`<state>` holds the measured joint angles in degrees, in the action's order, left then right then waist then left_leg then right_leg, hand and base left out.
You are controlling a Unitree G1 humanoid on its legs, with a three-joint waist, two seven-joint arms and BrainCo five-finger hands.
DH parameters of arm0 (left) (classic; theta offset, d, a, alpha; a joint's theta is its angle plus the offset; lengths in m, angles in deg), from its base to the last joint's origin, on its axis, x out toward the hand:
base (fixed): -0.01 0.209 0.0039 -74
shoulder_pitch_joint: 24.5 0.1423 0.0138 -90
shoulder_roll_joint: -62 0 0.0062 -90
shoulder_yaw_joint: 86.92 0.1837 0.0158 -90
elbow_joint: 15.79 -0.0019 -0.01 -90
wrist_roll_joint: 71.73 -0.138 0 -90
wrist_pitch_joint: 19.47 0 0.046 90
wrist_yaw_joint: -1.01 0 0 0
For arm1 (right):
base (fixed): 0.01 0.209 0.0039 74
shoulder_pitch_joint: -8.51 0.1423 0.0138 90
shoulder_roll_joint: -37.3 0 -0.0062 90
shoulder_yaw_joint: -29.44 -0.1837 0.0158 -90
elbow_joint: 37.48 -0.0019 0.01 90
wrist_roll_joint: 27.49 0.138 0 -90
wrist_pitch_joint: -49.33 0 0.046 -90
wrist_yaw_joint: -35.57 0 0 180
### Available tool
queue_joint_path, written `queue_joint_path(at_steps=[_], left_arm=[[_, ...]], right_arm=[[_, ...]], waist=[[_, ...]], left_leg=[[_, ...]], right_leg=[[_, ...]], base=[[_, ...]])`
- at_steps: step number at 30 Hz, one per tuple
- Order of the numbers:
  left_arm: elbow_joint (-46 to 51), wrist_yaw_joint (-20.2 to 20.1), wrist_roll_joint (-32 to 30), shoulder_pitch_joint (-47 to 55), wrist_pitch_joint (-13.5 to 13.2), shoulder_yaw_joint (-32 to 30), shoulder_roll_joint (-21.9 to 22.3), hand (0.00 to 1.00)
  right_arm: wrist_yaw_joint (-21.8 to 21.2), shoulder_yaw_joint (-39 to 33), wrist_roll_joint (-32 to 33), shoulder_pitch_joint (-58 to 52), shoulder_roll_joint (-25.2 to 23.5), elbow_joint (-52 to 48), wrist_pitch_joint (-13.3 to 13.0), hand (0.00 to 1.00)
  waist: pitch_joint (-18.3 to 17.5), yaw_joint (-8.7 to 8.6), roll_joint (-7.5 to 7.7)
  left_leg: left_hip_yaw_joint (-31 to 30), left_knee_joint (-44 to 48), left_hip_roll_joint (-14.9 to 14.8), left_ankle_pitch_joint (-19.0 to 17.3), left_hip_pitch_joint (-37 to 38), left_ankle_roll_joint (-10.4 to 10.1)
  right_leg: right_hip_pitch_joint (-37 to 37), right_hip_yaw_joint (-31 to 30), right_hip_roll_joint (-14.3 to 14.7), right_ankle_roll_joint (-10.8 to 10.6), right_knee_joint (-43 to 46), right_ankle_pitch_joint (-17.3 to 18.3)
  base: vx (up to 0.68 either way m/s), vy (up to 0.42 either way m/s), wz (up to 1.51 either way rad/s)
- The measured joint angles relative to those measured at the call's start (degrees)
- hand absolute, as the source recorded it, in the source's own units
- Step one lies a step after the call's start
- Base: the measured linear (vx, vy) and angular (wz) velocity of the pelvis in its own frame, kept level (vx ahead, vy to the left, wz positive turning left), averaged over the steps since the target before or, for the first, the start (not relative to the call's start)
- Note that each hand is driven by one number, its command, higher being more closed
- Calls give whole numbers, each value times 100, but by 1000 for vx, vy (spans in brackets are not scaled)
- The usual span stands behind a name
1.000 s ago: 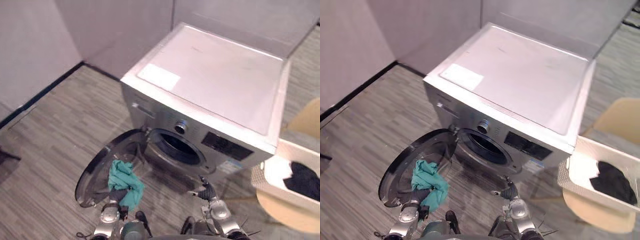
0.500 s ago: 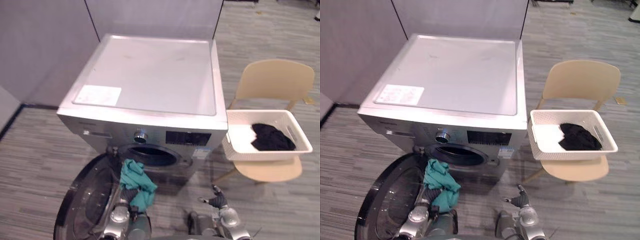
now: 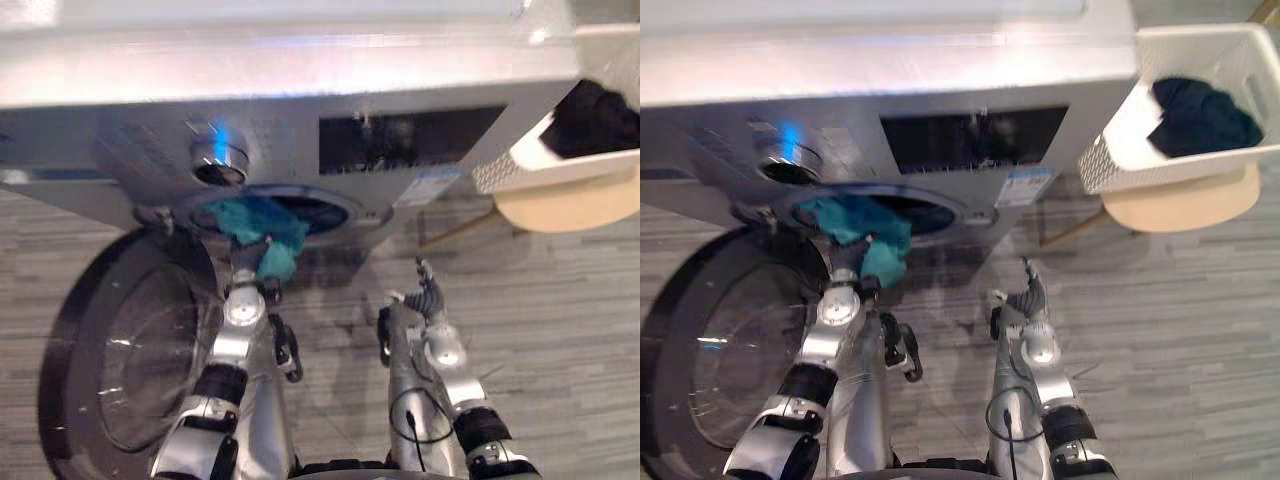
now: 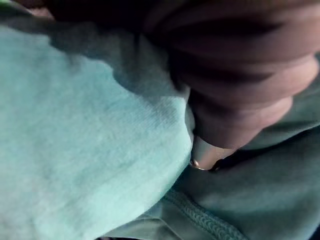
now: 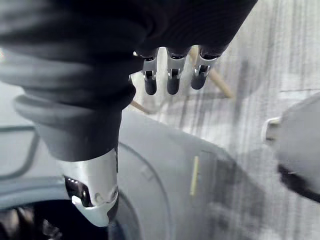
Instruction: Pick up the laundry basket with both hands and put the clothes into the washing machine.
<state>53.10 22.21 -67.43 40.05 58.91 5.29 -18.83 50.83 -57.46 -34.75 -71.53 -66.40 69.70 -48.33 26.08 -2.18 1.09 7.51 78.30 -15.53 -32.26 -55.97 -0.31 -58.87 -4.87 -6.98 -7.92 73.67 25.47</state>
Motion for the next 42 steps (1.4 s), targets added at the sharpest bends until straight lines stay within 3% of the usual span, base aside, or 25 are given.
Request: queue_joint_path(at_steps=[5, 8, 12, 13, 19, 20, 23, 26, 27, 29, 33, 39, 42], left_arm=[[327, 317, -57, -1176, 70, -226, -210, 100], [447, 648, -63, -2302, 164, -414, -801, 100], [516, 1025, -276, -3317, 200, -422, -1137, 100], [477, 1143, -403, -3556, 247, -410, -1217, 0], [-234, 1288, -930, -4705, 458, -231, -1597, 0], [-490, 1234, -1083, -4945, 537, -220, -1679, 0], [-969, 998, -1344, -5195, 713, -184, -1754, 0], [-1893, 288, -2157, -5242, 1011, -183, -1727, 0], [-2363, -234, -2537, -5241, 1268, -223, -1632, 0], [-2807, -721, -2836, -5236, 1542, -326, -1497, 0], [-2892, -1366, -3255, -5208, 1769, -511, -1355, 0], [-2571, -1438, -3423, -5215, 1794, -494, -1407, 0], [-2099, -880, -3374, -5213, 1722, -387, -1464, 0]], right_arm=[[107, 5, -5, -127, -227, -994, -86, 0], [84, 29, -17, -491, -373, -1627, -258, 0], [76, 31, -116, -686, -428, -1823, -333, 0], [64, 30, -151, -703, -454, -1860, -385, 0], [-144, 85, -243, -772, -548, -2023, -554, 0], [-195, 105, -241, -802, -547, -2092, -580, 0], [-311, 119, -235, -805, -548, -2093, -598, 0], [-446, 121, -224, -802, -546, -2125, -595, 0], [-596, 132, -200, -803, -545, -2229, -576, 0], [-771, 162, -152, -801, -531, -2363, -553, 0], [-1033, 248, -2, -804, -489, -2453, -485, 0], [-1056, 253, 72, -824, -412, -2487, -460, 0], [-1021, 293, 107, -934, -423, -2481, -518, 0]], waist=[[2, -1, 3], [-1, -29, 7], [-9, -32, 21], [-13, -38, 29], [-78, -94, 151], [-159, -132, 289], [-210, -174, 374], [-241, -169, 423], [-245, -155, 431], [-245, -156, 431], [-246, -195, 432], [-247, -194, 433], [-277, -161, 481]], left_leg=[[-322, 809, -57, -54, -1381, -55], [-627, 1233, -63, -52, -2162, -79], [-841, 1531, -44, -47, -2706, -114], [-877, 1607, -44, -45, -2818, -118], [-1031, 1810, -45, -17, -3206, -171], [-1038, 1826, -45, -3, -3304, -197], [-1125, 1882, -39, 17, -3415, -233], [-1144, 1880, -32, 39, -3421, -272], [-1166, 1880, -32, 52, -3427, -295], [-1177, 1879, -32, 62, -3429, -313], [-1189, 1879, -39, 67, -3433, -322], [-1207, 1879, -36, 73, -3443, -335], [-1226, 1871, -18, 82, -3454, -350]], right_leg=[[-1313, 56, 30, 85, 897, 174], [-1946, 193, 31, 184, 1336, 254], [-2379, 317, 1, 257, 1664, 339], [-2480, 323, -5, 273, 1747, 366], [-2779, 463, -24, 360, 1989, 425], [-2894, 461, -28, 379, 2039, 434], [-2942, 517, -40, 440, 2107, 467], [-2939, 573, -98, 498, 2163, 499], [-2938, 594, -99, 511, 2175, 505], [-2938, 601, -96, 514, 2180, 507], [-2940, 609, -92, 520, 2183, 510], [-2940, 630, -101, 541, 2200, 520], [-2939, 655, -127, 580, 2219, 543]], base=[[-81, -118, 9], [-32, -102, 11], [-8, -75, 10], [16, -52, 9], [10, -24, 4], [13, -36, 4], [25, -28, 5], [36, -34, 8], [24, -30, 3], [0, 0, 0], [17, -10, 0], [34, -17, 1], [34, -19, 5]])
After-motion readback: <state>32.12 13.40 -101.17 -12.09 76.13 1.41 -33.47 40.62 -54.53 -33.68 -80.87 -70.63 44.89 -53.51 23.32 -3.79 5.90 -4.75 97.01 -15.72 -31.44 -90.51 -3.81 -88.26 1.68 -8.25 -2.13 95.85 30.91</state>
